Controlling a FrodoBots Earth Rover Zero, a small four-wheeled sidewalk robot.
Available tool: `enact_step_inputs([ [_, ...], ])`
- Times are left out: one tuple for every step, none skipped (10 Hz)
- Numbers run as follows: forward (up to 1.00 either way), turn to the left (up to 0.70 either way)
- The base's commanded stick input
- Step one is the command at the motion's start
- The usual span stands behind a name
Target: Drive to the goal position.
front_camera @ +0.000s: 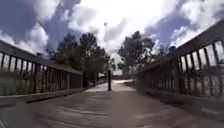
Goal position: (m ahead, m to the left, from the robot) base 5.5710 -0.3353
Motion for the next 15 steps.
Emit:
enact_step_inputs([
  [1.00, 0.00],
  [1.00, 0.00],
  [1.00, 0.00],
  [1.00, 0.00],
  [1.00, 0.00],
  [1.00, 0.00],
  [1.00, 0.00],
  [1.00, 0.00],
  [1.00, 0.00],
  [1.00, 0.00],
  [1.00, 0.00],
  [1.00, 0.00],
  [1.00, 0.00],
  [1.00, 0.00],
  [1.00, 0.00],
])
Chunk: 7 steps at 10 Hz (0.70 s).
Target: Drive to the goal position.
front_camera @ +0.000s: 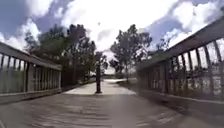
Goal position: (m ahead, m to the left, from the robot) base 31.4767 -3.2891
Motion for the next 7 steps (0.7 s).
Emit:
enact_step_inputs([
  [1.00, 0.00],
  [1.00, 0.00],
  [1.00, 0.00],
  [1.00, 0.00],
  [1.00, 0.00],
  [1.00, 0.00],
  [1.00, 0.00],
])
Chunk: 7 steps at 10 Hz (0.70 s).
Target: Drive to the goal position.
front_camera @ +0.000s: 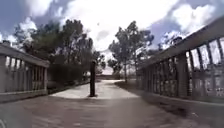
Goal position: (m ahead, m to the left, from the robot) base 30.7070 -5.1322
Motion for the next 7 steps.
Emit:
enact_step_inputs([
  [1.00, 0.00],
  [1.00, 0.00],
  [1.00, 0.00],
  [1.00, 0.00],
  [1.00, 0.00],
  [1.00, 0.00],
  [1.00, 0.00],
])
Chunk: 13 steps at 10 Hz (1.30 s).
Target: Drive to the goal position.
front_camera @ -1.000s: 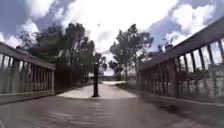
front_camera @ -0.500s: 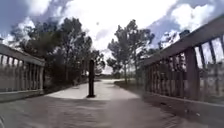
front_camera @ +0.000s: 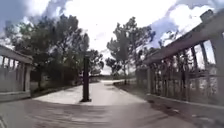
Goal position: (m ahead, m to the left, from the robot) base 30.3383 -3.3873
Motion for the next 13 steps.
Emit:
enact_step_inputs([
  [1.00, 0.00],
  [1.00, 0.00],
  [1.00, 0.00],
  [1.00, 0.00],
  [1.00, 0.00],
  [1.00, 0.00],
  [1.00, 0.16],
  [1.00, 0.40],
  [1.00, 0.40],
  [1.00, 0.40],
  [1.00, 0.40],
  [1.00, 0.40],
  [1.00, 0.40],
])
